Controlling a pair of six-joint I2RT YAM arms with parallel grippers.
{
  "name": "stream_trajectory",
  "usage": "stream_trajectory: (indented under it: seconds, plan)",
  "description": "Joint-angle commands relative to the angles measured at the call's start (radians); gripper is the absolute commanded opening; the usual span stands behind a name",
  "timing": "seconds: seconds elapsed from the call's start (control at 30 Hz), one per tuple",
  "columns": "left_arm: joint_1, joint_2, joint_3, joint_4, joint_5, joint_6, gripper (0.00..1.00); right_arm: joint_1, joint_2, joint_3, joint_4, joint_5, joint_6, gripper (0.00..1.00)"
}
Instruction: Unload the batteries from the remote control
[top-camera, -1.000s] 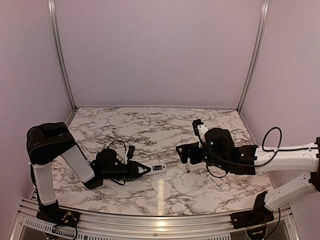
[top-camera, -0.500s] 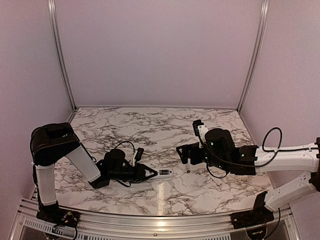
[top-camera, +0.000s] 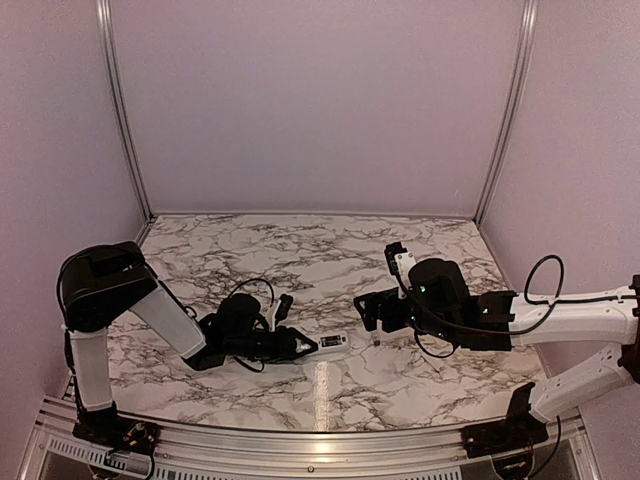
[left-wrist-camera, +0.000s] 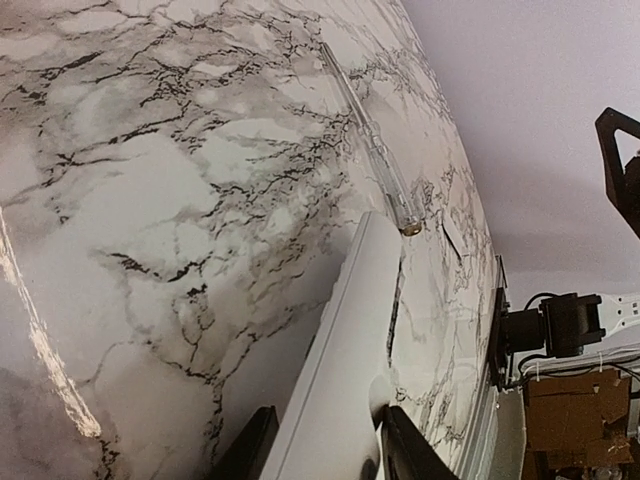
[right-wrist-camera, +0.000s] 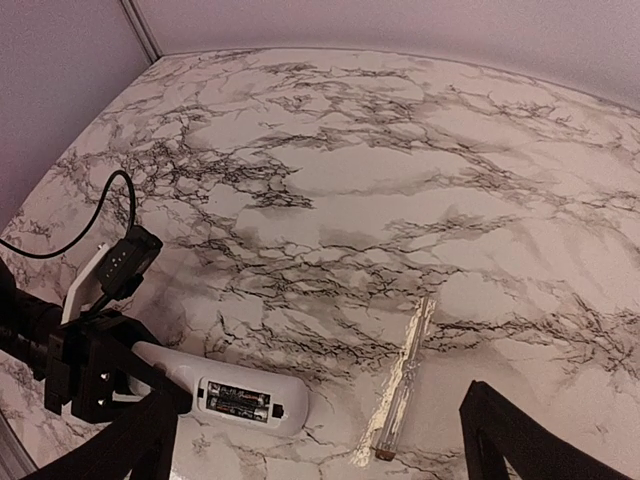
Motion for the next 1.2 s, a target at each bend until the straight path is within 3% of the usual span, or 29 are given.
stream_trajectory:
  seconds: [0.0, 0.1, 0.33, 0.73, 1.17]
  plan:
    - [-0.004, -0.013, 0.023, -0.152, -0.062, 0.069, 0.38, 0.004, 0.008, 0.003, -0.014, 0.0, -0.013, 0.97]
    - [-0.004, -0.026, 0.039, -0.207, -0.099, 0.1, 0.42, 0.005, 0.013, 0.002, -0.013, -0.003, -0.012, 0.97]
    - [-0.003, -0.064, 0.072, -0.346, -0.181, 0.171, 0.62, 0.004, 0.02, 0.003, -0.013, -0.004, -0.013, 0.97]
    - [-0.002, -0.107, 0.142, -0.528, -0.346, 0.267, 0.73, 0.004, 0.024, 0.005, -0.039, -0.004, -0.014, 0.97]
    - [0.006, -0.285, 0.209, -0.71, -0.586, 0.389, 0.87, 0.004, 0.067, 0.008, -0.085, 0.009, 0.01, 0.97]
